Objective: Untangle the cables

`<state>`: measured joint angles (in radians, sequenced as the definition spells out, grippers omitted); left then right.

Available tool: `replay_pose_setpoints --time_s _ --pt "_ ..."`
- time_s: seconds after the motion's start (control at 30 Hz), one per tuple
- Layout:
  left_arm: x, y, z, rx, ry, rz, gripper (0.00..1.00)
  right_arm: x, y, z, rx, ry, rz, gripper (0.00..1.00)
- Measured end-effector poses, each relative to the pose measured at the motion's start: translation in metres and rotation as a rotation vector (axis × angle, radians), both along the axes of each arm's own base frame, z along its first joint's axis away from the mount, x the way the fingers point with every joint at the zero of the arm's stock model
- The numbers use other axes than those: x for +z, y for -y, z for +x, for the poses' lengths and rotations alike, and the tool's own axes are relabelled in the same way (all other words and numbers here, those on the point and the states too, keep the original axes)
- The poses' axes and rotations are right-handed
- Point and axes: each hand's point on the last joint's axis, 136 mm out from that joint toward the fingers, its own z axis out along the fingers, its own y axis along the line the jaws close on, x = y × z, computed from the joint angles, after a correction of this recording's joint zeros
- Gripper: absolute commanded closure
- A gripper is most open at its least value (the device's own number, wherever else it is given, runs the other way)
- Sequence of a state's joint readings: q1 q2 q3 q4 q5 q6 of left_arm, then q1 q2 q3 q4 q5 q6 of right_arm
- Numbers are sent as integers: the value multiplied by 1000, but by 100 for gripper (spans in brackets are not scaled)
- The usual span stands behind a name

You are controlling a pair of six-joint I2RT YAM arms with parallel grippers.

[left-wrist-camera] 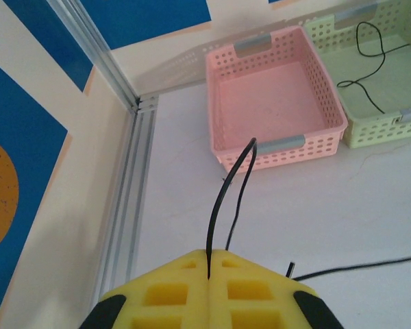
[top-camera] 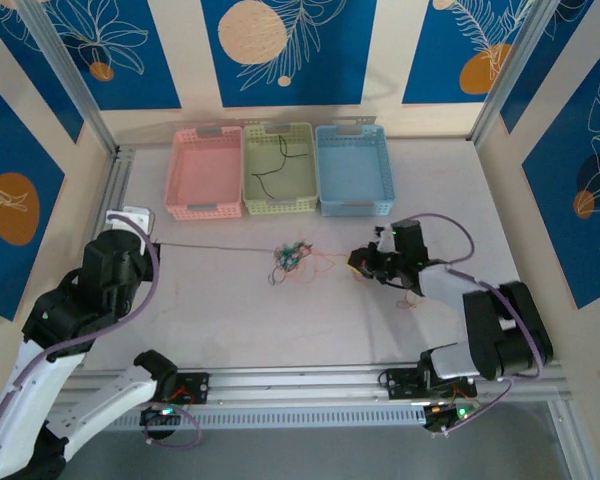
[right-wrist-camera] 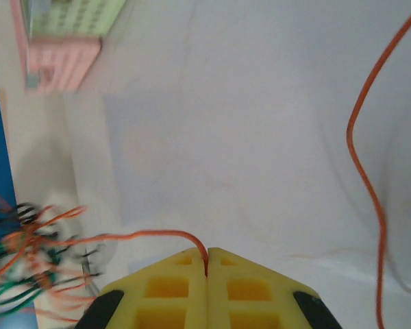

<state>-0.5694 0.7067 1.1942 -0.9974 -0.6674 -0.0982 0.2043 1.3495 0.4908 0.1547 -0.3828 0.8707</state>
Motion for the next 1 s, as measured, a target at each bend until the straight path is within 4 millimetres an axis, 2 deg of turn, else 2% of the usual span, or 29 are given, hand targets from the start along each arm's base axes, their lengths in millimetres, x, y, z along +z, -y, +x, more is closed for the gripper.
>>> replay_pose_setpoints --time_s 0.17,0.37,0.5,0.67,0.73,0.8,0.87,0.93,1.0 --pt "-3 -7 -4 25 -2 13 100 -4 48 6 -196 -21 -6 100" --pt "-3 -15 -6 62 0 30 100 -21 83 1 -335 -96 9 100" --pt "-3 -15 -7 64 0 19 100 -22 84 1 -338 -95 13 100" --pt "-12 2 -3 -3 -24 -46 100 -15 65 -4 -254 -68 8 100" --pt "-19 12 -1 -36 -41 -73 100 -6 54 -6 -206 -43 -17 100" --pt "-28 21 1 -66 -69 -92 100 14 50 -4 -181 6 -56 100" --pt "-36 30 4 -93 -94 -112 100 41 61 2 -213 82 -113 96" --pt "-45 37 6 -113 -113 -130 100 64 80 5 -273 148 -174 92" --pt "-55 41 7 -126 -132 -138 100 79 102 4 -342 184 -238 92"
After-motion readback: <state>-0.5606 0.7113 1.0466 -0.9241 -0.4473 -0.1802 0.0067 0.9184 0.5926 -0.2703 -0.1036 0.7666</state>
